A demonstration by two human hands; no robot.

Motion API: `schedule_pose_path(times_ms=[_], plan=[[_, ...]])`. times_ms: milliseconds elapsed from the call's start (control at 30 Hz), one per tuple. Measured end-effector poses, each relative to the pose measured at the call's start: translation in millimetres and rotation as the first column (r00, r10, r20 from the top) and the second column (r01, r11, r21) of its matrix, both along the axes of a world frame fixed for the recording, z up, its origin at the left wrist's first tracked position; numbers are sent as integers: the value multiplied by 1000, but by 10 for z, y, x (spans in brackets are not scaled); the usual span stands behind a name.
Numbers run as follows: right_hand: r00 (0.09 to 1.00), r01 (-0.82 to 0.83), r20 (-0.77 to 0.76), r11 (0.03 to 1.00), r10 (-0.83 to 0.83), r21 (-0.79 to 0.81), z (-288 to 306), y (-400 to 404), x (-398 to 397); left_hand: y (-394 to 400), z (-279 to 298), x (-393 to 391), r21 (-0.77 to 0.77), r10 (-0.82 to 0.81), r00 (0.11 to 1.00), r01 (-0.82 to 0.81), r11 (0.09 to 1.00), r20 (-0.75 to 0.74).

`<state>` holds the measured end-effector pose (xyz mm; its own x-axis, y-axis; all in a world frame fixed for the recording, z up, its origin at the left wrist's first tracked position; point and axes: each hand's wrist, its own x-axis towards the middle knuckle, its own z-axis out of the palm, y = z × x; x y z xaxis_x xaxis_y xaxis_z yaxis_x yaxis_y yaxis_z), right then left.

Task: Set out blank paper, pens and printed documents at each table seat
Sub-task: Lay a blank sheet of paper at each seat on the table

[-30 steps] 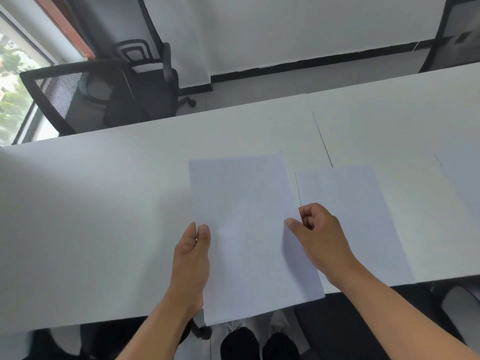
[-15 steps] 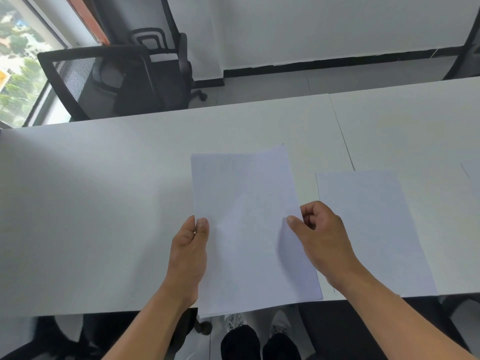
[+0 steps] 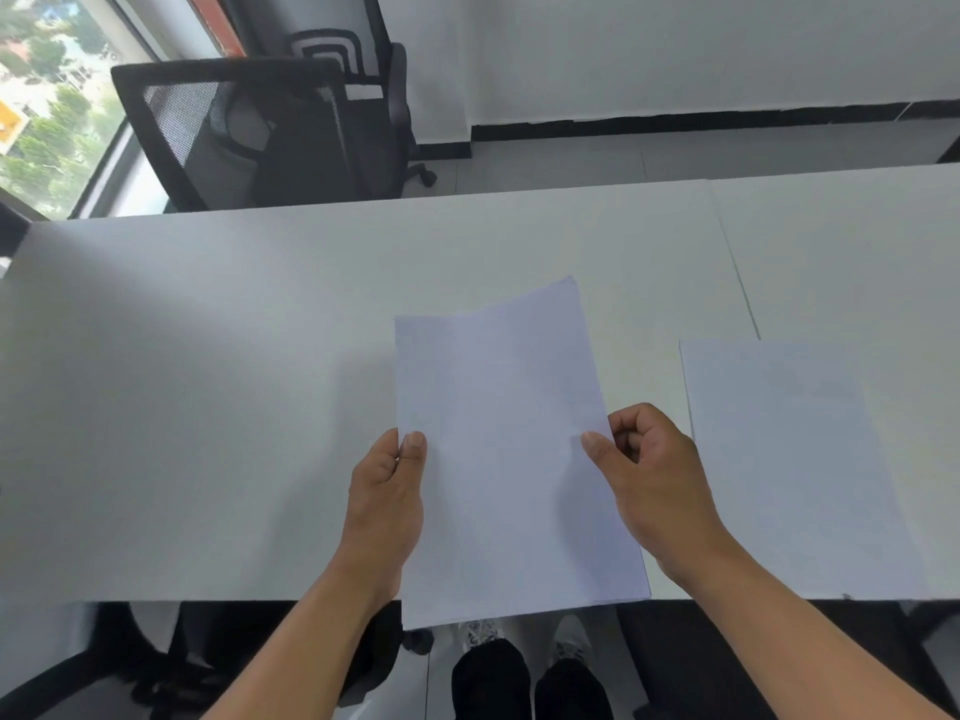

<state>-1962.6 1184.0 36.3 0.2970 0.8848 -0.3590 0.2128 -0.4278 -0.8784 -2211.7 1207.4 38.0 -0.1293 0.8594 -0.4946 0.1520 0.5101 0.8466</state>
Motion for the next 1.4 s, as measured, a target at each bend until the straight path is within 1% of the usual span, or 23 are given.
schedule_pose_path(times_ms=[133, 200, 300, 400, 633, 833, 900, 1000, 1200, 1400], plan=[[1000, -6, -21, 1000, 6, -1, 18, 6, -159, -25, 18, -185, -38, 27, 999, -26, 999, 43], [999, -8, -39, 1000, 8, -3, 30, 24, -238, -32, 61, -262, -33, 40, 998, -39, 999, 49], [999, -12, -49, 1000, 11, -11, 27, 52, -343, -48, 136, -363, -42, 52, 992, -48, 998, 115], [997, -15, -70, 1000, 13, -24, 32, 66, -445, -69, 186, -469, -24, 79, 990, -77, 997, 119], [993, 23, -117, 997, -32, -71, 111, 127, -585, -62, 224, -674, -24, 119, 973, -117, 993, 196], [987, 21, -157, 993, -39, -113, 173, 194, -669, -40, 291, -811, -38, 165, 951, -160, 986, 261], [983, 22, -176, 992, -43, -121, 172, 219, -708, -38, 298, -880, -26, 173, 951, -172, 985, 258], [981, 32, -184, 990, -57, -136, 120, 246, -753, -31, 244, -992, -2, 196, 960, -200, 980, 200], [999, 4, -48, 987, -12, -159, -90, 233, -740, -37, 192, -1242, -21, 243, 954, -243, 970, 174], [982, -55, 169, 982, 86, -182, -245, 245, -716, 7, 261, -1426, -27, 275, 950, -274, 961, 148]])
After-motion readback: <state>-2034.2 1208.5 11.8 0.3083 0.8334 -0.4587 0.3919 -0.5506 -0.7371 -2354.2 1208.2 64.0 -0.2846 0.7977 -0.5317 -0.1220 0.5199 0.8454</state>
